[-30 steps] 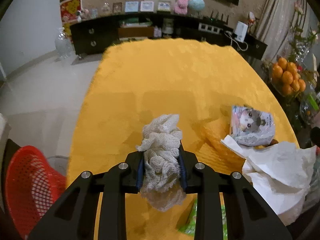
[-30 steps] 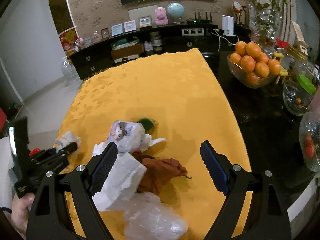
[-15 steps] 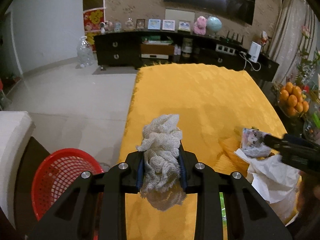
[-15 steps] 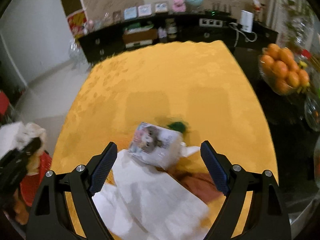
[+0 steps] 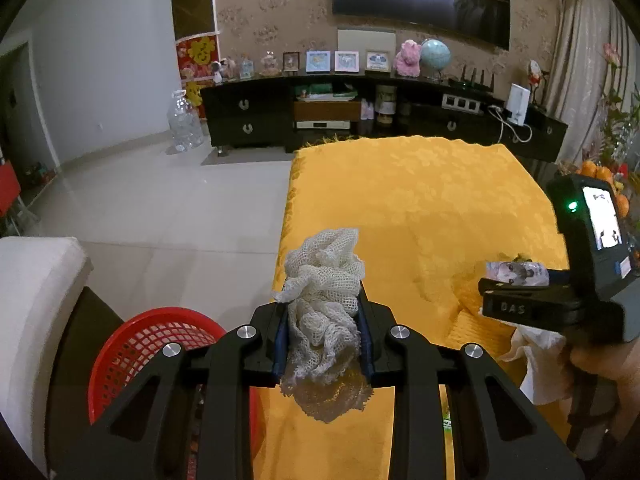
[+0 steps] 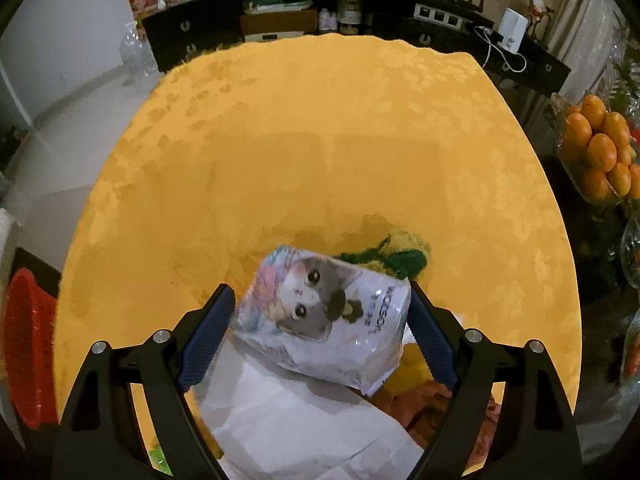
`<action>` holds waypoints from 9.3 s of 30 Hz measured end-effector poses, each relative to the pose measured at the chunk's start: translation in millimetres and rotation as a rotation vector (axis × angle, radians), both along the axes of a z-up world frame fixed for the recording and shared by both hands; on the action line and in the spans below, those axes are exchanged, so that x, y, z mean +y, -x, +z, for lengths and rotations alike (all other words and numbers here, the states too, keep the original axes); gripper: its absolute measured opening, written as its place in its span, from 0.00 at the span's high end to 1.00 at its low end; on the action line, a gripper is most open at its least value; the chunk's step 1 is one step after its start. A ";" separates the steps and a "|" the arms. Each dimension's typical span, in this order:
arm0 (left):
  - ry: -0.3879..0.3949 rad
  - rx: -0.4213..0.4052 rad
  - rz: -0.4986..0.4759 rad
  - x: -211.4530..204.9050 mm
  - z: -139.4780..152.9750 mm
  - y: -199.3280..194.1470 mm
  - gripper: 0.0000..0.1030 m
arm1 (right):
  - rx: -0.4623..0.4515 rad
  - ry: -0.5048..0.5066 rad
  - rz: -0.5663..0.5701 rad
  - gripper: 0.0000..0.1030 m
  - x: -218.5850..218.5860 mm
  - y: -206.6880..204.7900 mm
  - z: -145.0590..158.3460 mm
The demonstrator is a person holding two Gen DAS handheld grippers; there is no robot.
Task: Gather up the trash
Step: 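Hold the white mesh in the left tool while the right tool grasps the cat-print snack bag, then carry both items over the red wastebasket and open both tools to drop them, then move both open tools back toward the remaining trash on the table, then close the left tool on the green snack bag while the right tool grasps the white tissue, then carry both items over the red wastebasket and open the left tool to drop the green bag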
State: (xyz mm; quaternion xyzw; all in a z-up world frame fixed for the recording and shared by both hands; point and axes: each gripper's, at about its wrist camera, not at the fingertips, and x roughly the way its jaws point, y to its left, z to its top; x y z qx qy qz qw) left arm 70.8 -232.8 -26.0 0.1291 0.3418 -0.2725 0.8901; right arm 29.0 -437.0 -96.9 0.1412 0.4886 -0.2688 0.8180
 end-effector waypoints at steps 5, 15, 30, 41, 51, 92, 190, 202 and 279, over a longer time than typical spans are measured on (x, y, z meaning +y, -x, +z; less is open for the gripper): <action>-0.010 -0.014 -0.004 -5.0 0.0 5.2 0.75 | -0.005 0.022 -0.001 0.33 -0.6 2.8 1.5; 0.012 -0.031 -0.011 -4.4 3.9 10.9 0.75 | -0.135 -0.055 -0.017 0.40 -4.7 22.0 27.3; 0.061 -0.068 0.001 8.7 19.0 19.2 0.75 | -0.313 0.023 0.016 0.40 11.2 55.6 86.6; 0.064 -0.097 0.059 32.4 33.2 15.7 0.75 | -0.360 0.050 0.156 0.40 49.5 50.5 102.0; 0.023 -0.093 0.154 76.6 28.3 2.5 0.75 | -0.354 0.076 0.338 0.40 106.6 31.3 102.0; -0.079 0.151 0.421 197.6 -45.2 -50.0 0.69 | -0.255 -0.123 0.731 0.34 237.9 -52.3 45.0; -0.133 0.166 -0.293 -61.2 -96.1 88.5 0.47 | -0.422 0.032 -0.081 0.16 -12.6 197.0 87.0; -0.093 0.145 -0.260 -46.5 -79.2 81.0 0.55 | -0.420 -0.005 -0.064 0.16 -14.6 191.7 79.5; 0.122 0.005 0.306 173.7 16.5 -20.9 0.55 | -0.514 -0.122 0.551 0.94 157.7 15.0 154.6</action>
